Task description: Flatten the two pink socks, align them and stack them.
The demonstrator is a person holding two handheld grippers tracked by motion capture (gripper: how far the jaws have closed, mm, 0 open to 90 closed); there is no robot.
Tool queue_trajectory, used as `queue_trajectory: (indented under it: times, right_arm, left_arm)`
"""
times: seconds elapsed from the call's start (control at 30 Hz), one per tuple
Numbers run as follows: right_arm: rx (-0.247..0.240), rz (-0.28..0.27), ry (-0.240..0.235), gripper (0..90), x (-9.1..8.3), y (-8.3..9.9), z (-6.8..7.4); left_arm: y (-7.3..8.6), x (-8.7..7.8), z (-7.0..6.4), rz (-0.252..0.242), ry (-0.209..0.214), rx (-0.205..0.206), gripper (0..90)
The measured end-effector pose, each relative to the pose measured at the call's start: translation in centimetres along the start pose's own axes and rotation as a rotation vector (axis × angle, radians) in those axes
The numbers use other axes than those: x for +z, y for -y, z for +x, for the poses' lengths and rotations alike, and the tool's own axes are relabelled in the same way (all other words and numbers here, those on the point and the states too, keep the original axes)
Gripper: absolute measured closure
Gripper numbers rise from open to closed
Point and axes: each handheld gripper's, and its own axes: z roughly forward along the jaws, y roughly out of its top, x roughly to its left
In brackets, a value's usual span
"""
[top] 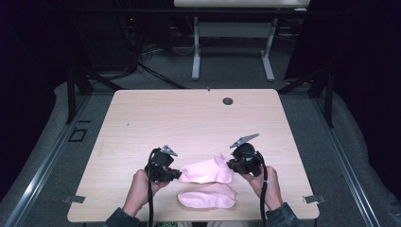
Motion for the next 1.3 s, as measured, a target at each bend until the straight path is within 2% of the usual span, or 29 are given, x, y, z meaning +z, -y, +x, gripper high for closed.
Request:
queue_trajectory:
  times: [0.13,0.2,0.23,0.33,0.37,0.4,0.47,0.53,0.6,0.63,0.67,0.7,0.8,0.87,0.9,0.93,1.0,1.03,1.07,1.1,1.13,1.17,1.2,1.27,1.3]
  right_arm:
    - [0.007,0.001,-0.015,81.7,-0.9,1.3,0.9]
    - [0.000,0.021,-0.014,81.7,-1.1,2.0,1.4]
    - [-0.011,0.034,-0.014,81.7,-1.1,2.3,1.6]
    - [-0.003,0.051,-0.027,81.6,-0.4,3.6,2.2]
    - [-0.010,0.077,-0.030,81.7,-0.2,3.9,2.2]
    - [0.008,0.087,-0.037,81.6,0.5,4.7,2.3]
    - [0.013,0.094,-0.037,81.6,0.9,5.0,2.3]
    - [0.024,0.101,-0.045,81.6,1.5,5.6,2.3]
    - [0.030,0.113,-0.050,77.9,2.2,6.1,2.3]
    - [0.030,0.113,-0.050,77.9,2.2,6.1,2.3]
    - [0.038,0.110,-0.035,72.9,2.2,6.3,2.2]
    - [0.054,0.087,-0.034,70.3,2.1,6.4,2.1]
    - [0.046,0.030,-0.020,64.3,0.7,6.5,1.9]
    - [0.018,-0.001,-0.028,66.6,-0.3,6.3,2.2]
    - [0.008,-0.022,-0.032,69.7,-0.6,6.1,2.6]
    - [-0.014,-0.035,-0.034,73.0,-0.7,6.0,3.1]
    - [-0.042,-0.033,-0.066,76.9,-0.2,5.9,4.0]
    - [-0.069,-0.002,-0.074,80.8,0.9,6.1,4.7]
    - [-0.069,-0.002,-0.074,80.8,0.9,6.1,4.7]
    - [-0.071,0.037,-0.085,86.3,2.3,6.6,4.9]
    - [-0.071,0.037,-0.085,86.3,2.3,6.6,4.9]
    - [-0.076,0.067,-0.079,89.3,3.2,7.2,5.0]
    - [-0.076,0.067,-0.079,89.3,3.2,7.2,5.0]
    - [-0.076,0.076,-0.080,89.6,3.7,7.7,5.0]
    - [-0.072,0.082,-0.080,89.7,3.6,7.8,4.9]
  left_arm:
    - [1.1,-0.6,-0.9,0.015,0.028,0.020,88.6]
    - [1.7,-0.7,-1.1,0.023,0.047,0.021,88.6]
    - [1.9,-0.5,-1.3,0.034,0.049,0.017,88.6]
    - [2.7,0.3,-1.6,0.065,0.068,0.013,88.5]
    - [2.9,0.7,-1.6,0.080,0.068,0.014,88.5]
    - [3.1,1.1,-1.7,0.088,0.073,0.012,88.4]
    - [3.5,1.9,-1.8,0.109,0.075,0.011,88.4]
    - [3.7,2.5,-2.0,0.125,0.050,0.020,88.1]
    - [3.8,2.7,-2.3,0.134,0.015,0.030,75.7]
    - [3.8,2.6,-2.4,0.131,-0.003,0.031,75.7]
    - [3.8,2.3,-2.4,0.123,-0.021,0.027,68.6]
    - [3.8,1.9,-2.4,0.107,-0.038,0.021,61.0]
    - [3.7,0.1,-2.6,0.006,-0.077,0.022,54.7]
    - [3.4,-0.7,-3.3,-0.053,-0.081,0.042,56.0]
    - [3.2,-0.9,-3.7,-0.077,-0.070,0.075,59.0]
    - [3.0,-0.8,-4.2,-0.087,-0.057,0.086,63.9]
    - [2.8,0.2,-5.1,-0.073,-0.039,0.117,72.9]
    - [2.8,1.0,-5.3,-0.052,-0.016,0.126,78.6]
    - [3.0,1.8,-5.6,-0.032,-0.023,0.133,78.6]
    - [3.1,2.6,-5.7,-0.003,-0.033,0.149,82.6]
    - [3.4,3.4,-5.8,0.015,-0.029,0.149,82.6]
    - [3.7,4.0,-5.7,0.029,-0.026,0.143,84.3]
    - [4.0,4.4,-5.6,0.039,-0.040,0.143,84.3]
    - [4.5,4.8,-5.3,0.043,-0.035,0.127,84.7]
    - [4.7,4.8,-5.1,0.029,-0.031,0.121,85.5]
